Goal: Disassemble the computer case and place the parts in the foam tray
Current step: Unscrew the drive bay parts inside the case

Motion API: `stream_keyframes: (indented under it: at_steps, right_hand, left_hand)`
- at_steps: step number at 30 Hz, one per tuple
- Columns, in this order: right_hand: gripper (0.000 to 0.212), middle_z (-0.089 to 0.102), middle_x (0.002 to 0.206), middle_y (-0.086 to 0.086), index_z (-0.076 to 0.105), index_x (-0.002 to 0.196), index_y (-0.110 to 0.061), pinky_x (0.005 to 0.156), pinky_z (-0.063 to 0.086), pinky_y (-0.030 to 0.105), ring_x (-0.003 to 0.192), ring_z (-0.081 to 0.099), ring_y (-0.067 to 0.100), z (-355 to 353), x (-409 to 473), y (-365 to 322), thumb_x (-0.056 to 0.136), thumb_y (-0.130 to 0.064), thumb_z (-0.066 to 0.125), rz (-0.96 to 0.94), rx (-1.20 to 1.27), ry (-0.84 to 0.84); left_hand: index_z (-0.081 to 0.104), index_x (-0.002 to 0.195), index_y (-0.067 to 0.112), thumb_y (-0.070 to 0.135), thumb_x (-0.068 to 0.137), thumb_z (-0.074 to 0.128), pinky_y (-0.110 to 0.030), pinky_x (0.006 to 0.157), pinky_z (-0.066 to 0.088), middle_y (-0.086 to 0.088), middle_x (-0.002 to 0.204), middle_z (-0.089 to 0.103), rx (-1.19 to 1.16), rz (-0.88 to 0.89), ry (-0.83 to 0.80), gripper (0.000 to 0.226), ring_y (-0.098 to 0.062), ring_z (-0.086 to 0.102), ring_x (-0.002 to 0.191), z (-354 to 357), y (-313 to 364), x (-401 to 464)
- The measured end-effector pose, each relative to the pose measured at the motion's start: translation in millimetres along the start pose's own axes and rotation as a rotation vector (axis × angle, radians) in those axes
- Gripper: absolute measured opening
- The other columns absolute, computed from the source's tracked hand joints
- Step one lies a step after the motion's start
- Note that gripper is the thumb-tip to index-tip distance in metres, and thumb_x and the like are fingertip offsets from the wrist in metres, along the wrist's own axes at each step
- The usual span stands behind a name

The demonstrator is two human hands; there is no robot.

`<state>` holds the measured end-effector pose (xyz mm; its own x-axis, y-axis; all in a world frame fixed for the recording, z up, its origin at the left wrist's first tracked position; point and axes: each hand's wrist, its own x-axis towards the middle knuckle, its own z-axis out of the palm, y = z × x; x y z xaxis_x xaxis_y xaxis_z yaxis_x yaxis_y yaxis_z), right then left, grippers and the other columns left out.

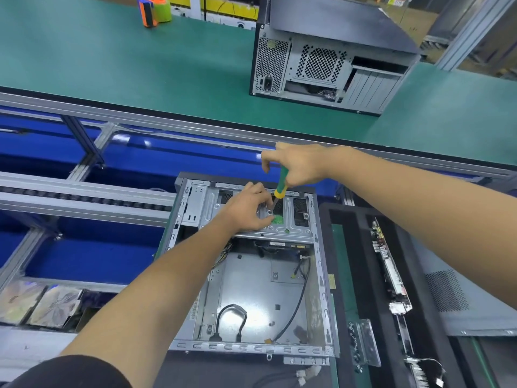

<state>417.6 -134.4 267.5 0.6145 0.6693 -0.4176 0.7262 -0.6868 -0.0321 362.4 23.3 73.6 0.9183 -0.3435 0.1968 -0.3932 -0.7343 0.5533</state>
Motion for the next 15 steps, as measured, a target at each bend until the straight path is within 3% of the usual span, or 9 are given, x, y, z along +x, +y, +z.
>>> stream_keyframes:
  at_steps: [3, 6, 9, 11, 13, 15]
  right_hand:
    - [0.018, 0.053, 0.084, -0.001, 0.042, 0.113, -0.031, 0.054, 0.028, 0.034, 0.069, 0.049, 0.018, 0.4, 1.5, 2.1, 0.1, -0.043, 0.04, 0.048, -0.192, 0.063]
    - [0.012, 0.052, 0.077, -0.005, 0.042, 0.108, -0.033, 0.054, 0.027, 0.034, 0.067, 0.049, 0.02, 0.3, 2.3, 5.6, 0.096, -0.033, 0.044, 0.032, -0.173, 0.068]
    - [0.039, 0.042, 0.094, -0.005, 0.046, 0.115, -0.037, 0.055, 0.029, 0.033, 0.071, 0.05, 0.021, 1.4, 1.4, 2.6, 0.085, -0.018, 0.059, -0.014, 0.011, 0.026]
    - [0.033, 0.043, 0.096, -0.005, 0.045, 0.116, -0.034, 0.056, 0.032, 0.034, 0.073, 0.051, 0.021, 2.1, 1.6, -1.7, 0.088, -0.03, 0.064, -0.016, 0.019, 0.043]
    - [0.022, 0.051, 0.084, -0.005, 0.042, 0.112, -0.031, 0.056, 0.03, 0.035, 0.071, 0.051, 0.022, 2.1, 2.8, -2.4, 0.096, -0.043, 0.051, 0.023, -0.07, 0.081]
    - [0.013, 0.054, 0.077, -0.004, 0.043, 0.109, -0.03, 0.055, 0.026, 0.035, 0.068, 0.049, 0.02, 1.1, 3.9, -3.7, 0.099, -0.038, 0.042, 0.039, -0.13, 0.097]
  left_hand:
    - [0.064, 0.096, 0.029, 0.05, 0.08, 0.073, -0.042, 0.083, 0.05, 0.012, 0.098, 0.047, 0.013, -0.013, -0.012, 0.028, -0.01, 0.036, 0.092, 0.2, -0.7, 0.7]
    - [0.064, 0.096, 0.029, 0.051, 0.08, 0.072, -0.041, 0.082, 0.051, 0.014, 0.098, 0.046, 0.009, -0.008, -0.013, 0.028, -0.009, 0.037, 0.092, 0.2, -1.2, 0.7]
    - [0.063, 0.093, 0.03, 0.056, 0.078, 0.067, -0.042, 0.081, 0.051, 0.014, 0.097, 0.044, 0.003, -0.017, -0.011, 0.031, -0.01, 0.037, 0.093, -0.9, -0.2, -0.2]
    - [0.063, 0.093, 0.031, 0.061, 0.076, 0.061, -0.042, 0.082, 0.051, 0.013, 0.098, 0.047, 0.002, -0.024, -0.017, 0.035, -0.01, 0.038, 0.093, -1.5, 1.1, -0.3]
    - [0.062, 0.093, 0.032, 0.064, 0.075, 0.058, -0.042, 0.083, 0.051, 0.012, 0.098, 0.049, 0.002, -0.031, -0.026, 0.036, -0.011, 0.038, 0.093, -1.4, 1.7, 0.0]
    - [0.062, 0.092, 0.033, 0.064, 0.076, 0.058, -0.042, 0.084, 0.05, 0.011, 0.098, 0.048, 0.008, -0.031, -0.031, 0.035, -0.011, 0.038, 0.093, -1.1, 1.4, 0.6]
